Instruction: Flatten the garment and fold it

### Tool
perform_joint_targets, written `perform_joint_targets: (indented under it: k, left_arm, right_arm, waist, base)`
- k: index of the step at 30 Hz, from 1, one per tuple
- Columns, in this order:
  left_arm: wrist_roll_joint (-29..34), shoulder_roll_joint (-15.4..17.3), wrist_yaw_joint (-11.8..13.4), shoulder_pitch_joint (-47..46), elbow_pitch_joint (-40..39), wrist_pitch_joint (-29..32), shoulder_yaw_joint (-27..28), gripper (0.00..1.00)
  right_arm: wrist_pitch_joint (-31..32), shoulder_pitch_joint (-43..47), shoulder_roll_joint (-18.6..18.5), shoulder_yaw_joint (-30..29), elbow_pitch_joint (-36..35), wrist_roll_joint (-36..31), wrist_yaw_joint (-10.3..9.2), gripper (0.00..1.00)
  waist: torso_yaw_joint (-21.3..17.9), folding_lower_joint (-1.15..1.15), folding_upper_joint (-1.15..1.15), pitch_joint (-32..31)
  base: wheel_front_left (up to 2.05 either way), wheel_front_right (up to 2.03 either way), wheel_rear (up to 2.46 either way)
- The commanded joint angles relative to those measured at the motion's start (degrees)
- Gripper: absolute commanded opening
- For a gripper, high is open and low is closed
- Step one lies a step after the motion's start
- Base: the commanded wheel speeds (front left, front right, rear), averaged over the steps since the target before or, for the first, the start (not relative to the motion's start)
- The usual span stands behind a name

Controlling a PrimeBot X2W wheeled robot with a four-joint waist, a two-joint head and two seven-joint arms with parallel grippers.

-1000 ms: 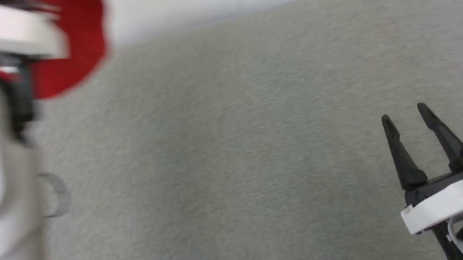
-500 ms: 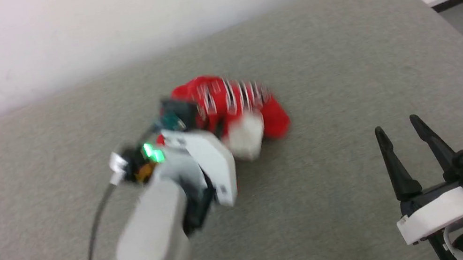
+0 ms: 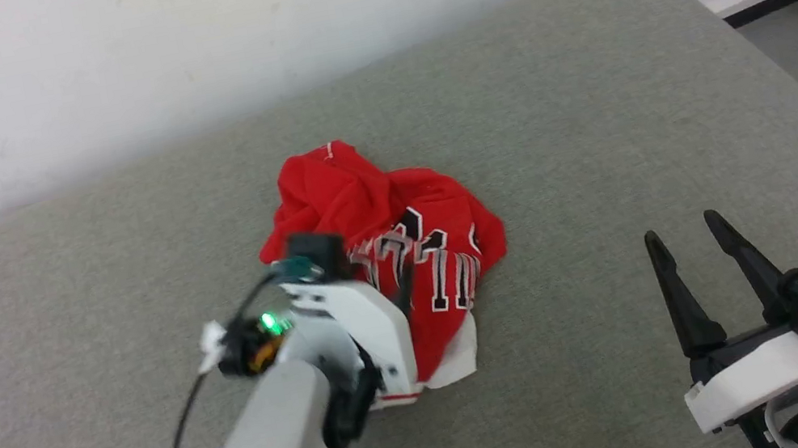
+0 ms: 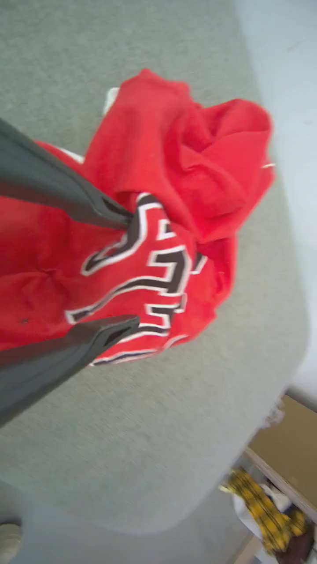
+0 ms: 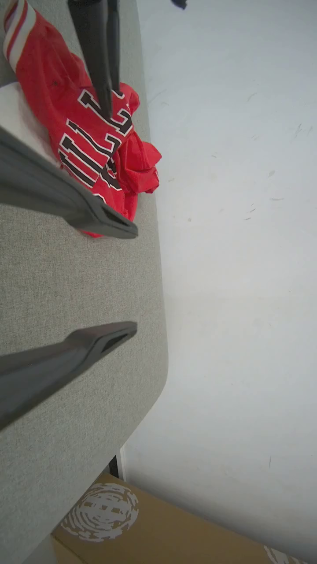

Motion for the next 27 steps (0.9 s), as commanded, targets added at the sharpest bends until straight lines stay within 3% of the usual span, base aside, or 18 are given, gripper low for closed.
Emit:
perform_joint_targets:
  k: [1,6,8,16,27]
  left_arm:
    - [-0.2,0.1,0.9,0.6,-2.2,-5.0,1.6,1.00]
    - [1.5,1.5,3.3,3.2,-10.2,-24.1,5.7,1.00]
    - [2.1,2.2,4.0,5.0,-12.8,-27.4,7.1,1.00]
    - [7.4,2.7,4.8,14.8,-27.3,-28.9,14.9,1.00]
    - [11.0,-0.8,2.7,19.0,-33.4,-28.9,21.6,1.00]
  right_arm:
    - [0.0,0.4,0.0,0.0,-0.5,0.4,-0.12,1.00]
    - [-0.2,-0.1,0.0,-0.2,-1.4,0.2,-0.12,1.00]
    - [-0.2,-0.4,0.0,0.1,-1.8,0.2,-0.12,1.00]
    - [6.3,-2.8,0.0,3.8,-1.0,-0.1,-0.12,1.00]
    - [34.9,-7.2,0.0,6.2,5.8,-1.3,-0.12,1.00]
  waist:
    - [1.2,0.00,0.00,0.2]
    - [3.8,0.00,0.00,0.5]
    - [4.9,0.00,0.00,0.6]
    - [10.2,0.00,0.00,3.4]
    - [18.4,0.00,0.00,8.8]
  base:
    - [0.00,0.00,0.00]
    - [0.00,0.00,0.00]
    - [0.00,0.00,0.00]
    - [0.00,0.00,0.00]
    - [0.00,0.00,0.00]
